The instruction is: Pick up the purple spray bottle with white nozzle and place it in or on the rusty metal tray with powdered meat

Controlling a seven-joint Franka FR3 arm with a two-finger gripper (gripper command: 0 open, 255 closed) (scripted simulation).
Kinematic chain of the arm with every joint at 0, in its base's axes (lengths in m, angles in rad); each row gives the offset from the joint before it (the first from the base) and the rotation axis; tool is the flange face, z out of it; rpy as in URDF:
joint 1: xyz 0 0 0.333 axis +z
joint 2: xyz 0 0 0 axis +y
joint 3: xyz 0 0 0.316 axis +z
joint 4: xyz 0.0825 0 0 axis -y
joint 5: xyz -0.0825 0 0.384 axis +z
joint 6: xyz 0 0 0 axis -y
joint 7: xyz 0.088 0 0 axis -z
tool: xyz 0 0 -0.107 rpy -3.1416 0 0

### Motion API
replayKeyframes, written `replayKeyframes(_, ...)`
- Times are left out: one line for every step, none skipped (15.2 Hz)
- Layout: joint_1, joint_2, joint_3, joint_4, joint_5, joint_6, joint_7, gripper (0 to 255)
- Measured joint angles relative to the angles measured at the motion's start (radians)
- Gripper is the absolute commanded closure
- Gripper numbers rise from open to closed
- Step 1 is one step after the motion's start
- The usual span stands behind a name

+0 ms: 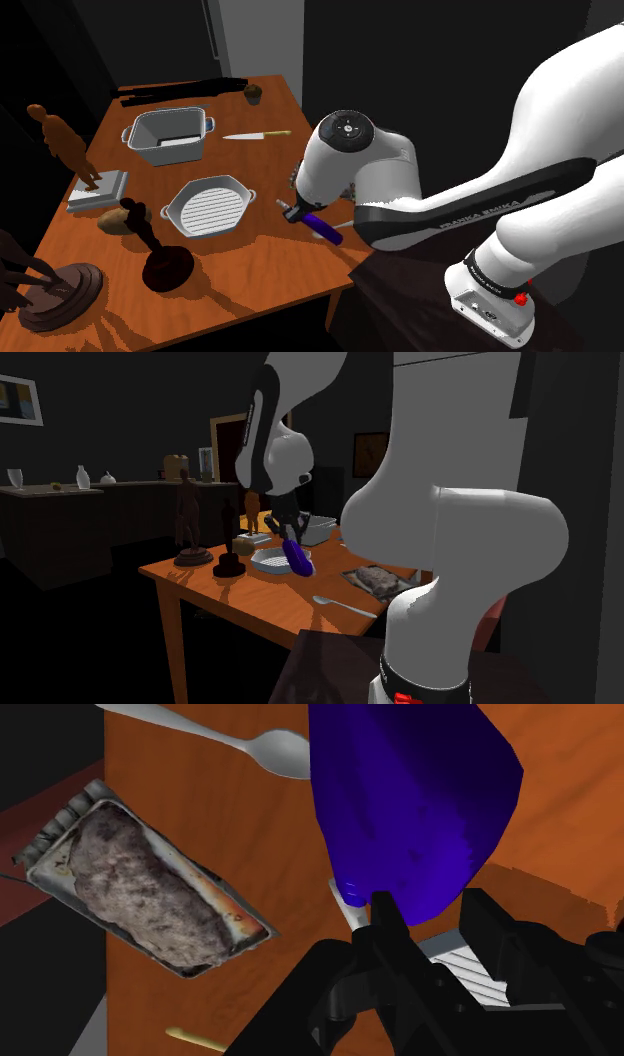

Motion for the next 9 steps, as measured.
replayKeyframes(0.017, -0.013, -0.018, 0.005, 0.017, -0.015, -0.016, 255)
replayKeyframes(0.029, -0.022, -0.03, 0.013, 0.028, -0.031, -0.027, 255)
replayKeyframes(0.041, -0.033, -0.044, 0.016, 0.041, -0.042, -0.04, 255)
replayKeyframes(0.044, -0.037, -0.063, 0.011, 0.046, -0.041, -0.06, 255)
replayKeyframes(0.043, -0.038, -0.081, 0.006, 0.047, -0.035, -0.08, 255)
replayKeyframes(0.037, -0.036, -0.101, 0.001, 0.045, -0.027, -0.104, 255)
replayKeyframes(0.03, -0.033, -0.117, -0.01, 0.043, -0.012, -0.123, 255)
replayKeyframes(0.034, -0.04, -0.146, -0.025, 0.05, -0.002, -0.154, 255)
replayKeyframes(0.03, -0.04, -0.171, -0.037, 0.051, 0.012, -0.184, 255)
